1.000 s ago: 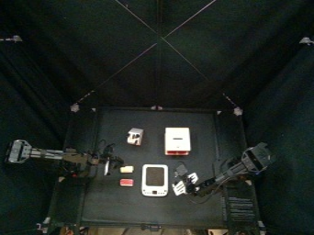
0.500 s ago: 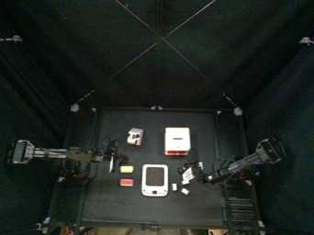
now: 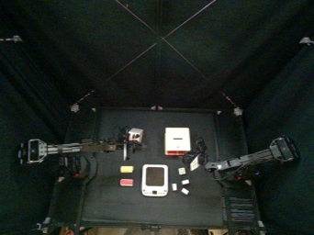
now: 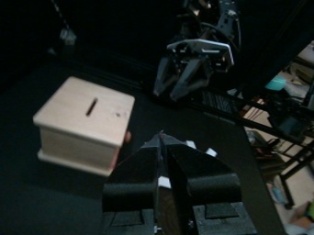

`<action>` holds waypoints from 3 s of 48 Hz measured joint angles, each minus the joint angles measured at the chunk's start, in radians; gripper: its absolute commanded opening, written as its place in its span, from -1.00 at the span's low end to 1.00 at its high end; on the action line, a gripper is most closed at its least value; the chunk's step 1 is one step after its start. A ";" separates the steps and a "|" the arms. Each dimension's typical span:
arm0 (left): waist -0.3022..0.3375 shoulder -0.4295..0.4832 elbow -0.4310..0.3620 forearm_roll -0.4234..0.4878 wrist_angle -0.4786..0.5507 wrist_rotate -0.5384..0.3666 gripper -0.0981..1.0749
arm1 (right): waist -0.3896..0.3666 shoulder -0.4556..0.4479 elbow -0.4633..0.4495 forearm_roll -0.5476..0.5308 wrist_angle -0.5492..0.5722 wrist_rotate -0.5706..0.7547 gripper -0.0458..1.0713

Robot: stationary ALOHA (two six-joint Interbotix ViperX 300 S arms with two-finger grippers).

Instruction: Grab drawer handle

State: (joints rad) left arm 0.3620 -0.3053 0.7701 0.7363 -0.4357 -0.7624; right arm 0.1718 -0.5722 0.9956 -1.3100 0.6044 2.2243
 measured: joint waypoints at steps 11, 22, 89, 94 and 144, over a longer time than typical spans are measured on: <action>0.054 0.230 -0.153 -0.008 -0.020 0.127 0.00 | -0.023 0.008 0.009 0.003 -0.021 0.009 0.59; 0.069 0.420 -0.278 -0.017 -0.046 0.209 0.00 | -0.029 0.052 0.025 0.183 -0.023 0.009 0.59; 0.063 0.624 -0.364 -0.144 0.005 0.221 0.00 | -0.144 0.440 -0.164 0.344 0.081 0.006 0.58; 0.061 0.624 -0.364 -0.152 0.017 0.222 0.00 | -0.152 0.477 -0.187 0.345 0.080 -0.002 0.57; 0.061 0.623 -0.365 -0.161 0.035 0.221 0.00 | -0.172 0.561 -0.245 0.414 0.091 -0.006 -0.17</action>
State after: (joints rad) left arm 0.4234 0.3175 0.4050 0.5752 -0.4004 -0.5415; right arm 0.0000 -0.0107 0.7501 -0.8958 0.6949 2.2181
